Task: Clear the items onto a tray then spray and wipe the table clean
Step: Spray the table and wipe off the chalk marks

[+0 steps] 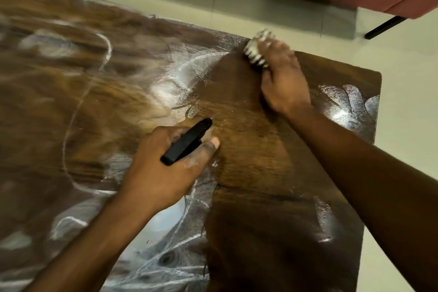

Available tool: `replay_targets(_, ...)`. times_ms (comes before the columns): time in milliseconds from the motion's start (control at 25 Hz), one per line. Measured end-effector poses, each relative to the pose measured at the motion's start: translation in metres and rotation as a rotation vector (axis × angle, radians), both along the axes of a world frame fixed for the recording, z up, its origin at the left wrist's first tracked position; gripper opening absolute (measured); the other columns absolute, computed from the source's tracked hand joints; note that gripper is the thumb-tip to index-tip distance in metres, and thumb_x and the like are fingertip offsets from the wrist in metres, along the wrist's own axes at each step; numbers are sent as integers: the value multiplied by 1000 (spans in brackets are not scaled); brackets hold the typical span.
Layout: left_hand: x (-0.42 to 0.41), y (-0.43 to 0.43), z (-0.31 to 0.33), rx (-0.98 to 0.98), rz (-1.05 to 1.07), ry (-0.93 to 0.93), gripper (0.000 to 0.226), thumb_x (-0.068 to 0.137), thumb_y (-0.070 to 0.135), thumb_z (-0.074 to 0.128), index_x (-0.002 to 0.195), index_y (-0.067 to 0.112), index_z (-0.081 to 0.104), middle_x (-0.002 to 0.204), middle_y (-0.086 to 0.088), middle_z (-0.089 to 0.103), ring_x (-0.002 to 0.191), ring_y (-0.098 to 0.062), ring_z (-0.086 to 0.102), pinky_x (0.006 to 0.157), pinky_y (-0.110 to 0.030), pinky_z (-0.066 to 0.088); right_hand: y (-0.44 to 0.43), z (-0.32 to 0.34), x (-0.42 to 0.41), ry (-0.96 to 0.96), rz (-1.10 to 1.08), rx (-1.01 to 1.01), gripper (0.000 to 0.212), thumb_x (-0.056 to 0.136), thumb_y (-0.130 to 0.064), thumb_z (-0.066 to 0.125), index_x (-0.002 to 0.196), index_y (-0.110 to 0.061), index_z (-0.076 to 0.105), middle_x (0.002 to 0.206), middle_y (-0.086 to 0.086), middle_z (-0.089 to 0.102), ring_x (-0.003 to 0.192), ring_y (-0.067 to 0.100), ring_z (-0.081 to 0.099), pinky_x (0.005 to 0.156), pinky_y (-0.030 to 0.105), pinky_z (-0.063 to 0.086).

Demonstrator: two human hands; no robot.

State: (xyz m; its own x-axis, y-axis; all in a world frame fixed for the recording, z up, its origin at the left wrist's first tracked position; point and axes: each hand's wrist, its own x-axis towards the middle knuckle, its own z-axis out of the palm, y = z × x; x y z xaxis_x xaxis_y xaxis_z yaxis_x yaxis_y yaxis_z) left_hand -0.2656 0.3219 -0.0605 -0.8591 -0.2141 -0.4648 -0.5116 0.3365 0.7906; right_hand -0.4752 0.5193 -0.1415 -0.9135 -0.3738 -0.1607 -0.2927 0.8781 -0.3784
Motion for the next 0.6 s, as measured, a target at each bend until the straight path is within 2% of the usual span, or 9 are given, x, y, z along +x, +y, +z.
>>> replay_targets(80,7,-5,2,34,29,1,54,94,51,77,63,13,55,50,-13,53,39,-26,54,46,-34,47,-16,3,-2,-16,-347,-118,64,103,-9,45,165,-25,38,175,7,28,164,29,19,135,41,11)
replay_targets(160,13,-10,4,63,41,-3,53,89,56,74,69,8,61,58,-19,55,48,-36,57,49,-48,52,-44,4,22,-61,-267,-118,64,104,-10,45,165,-28,38,175,5,29,164,29,18,135,46,13)
replay_targets(240,18,-13,7,69,38,-18,52,87,56,75,78,5,66,62,-21,57,52,-39,59,52,-56,53,-58,1,66,-88,241,-57,65,105,-15,46,166,-33,34,176,2,26,165,28,16,134,54,16)
replay_targets(320,20,-16,7,69,33,-28,46,87,54,75,81,10,68,64,-19,58,53,-38,59,51,-56,51,-47,2,89,-122,849,2,60,106,-24,45,163,-35,36,175,-1,28,165,25,16,133,53,17)
replay_targets(360,20,-17,7,63,25,-31,44,86,56,74,80,13,68,64,-18,59,53,-37,59,51,-55,52,-36,4,79,-71,1029,28,58,105,-27,43,162,-35,38,175,-2,30,164,25,17,132,51,17)
replay_targets(400,21,-19,7,54,18,-32,43,85,57,74,79,15,68,65,-17,61,53,-35,60,51,-54,53,-28,2,63,-5,1030,56,58,105,-29,42,162,-37,36,174,-1,31,163,24,18,131,49,16)
replay_targets(480,24,-22,6,49,12,-24,40,86,55,75,79,16,68,65,-15,63,52,-32,62,53,-54,55,-16,-2,30,14,582,96,63,105,-24,44,164,-40,30,176,3,27,163,28,18,132,50,12)
replay_targets(560,30,-24,3,42,-5,-25,37,91,49,77,77,16,67,63,-14,62,50,-31,62,53,-52,55,-15,0,12,-30,-14,-22,65,105,-15,45,166,-34,33,177,5,24,165,29,16,135,47,12)
replay_targets(600,34,-24,2,41,-14,-36,39,93,47,78,75,15,65,60,-13,59,48,-31,60,51,-50,54,-20,-1,16,-37,-206,-85,64,105,-13,45,166,-31,34,177,5,24,165,28,15,135,42,9)
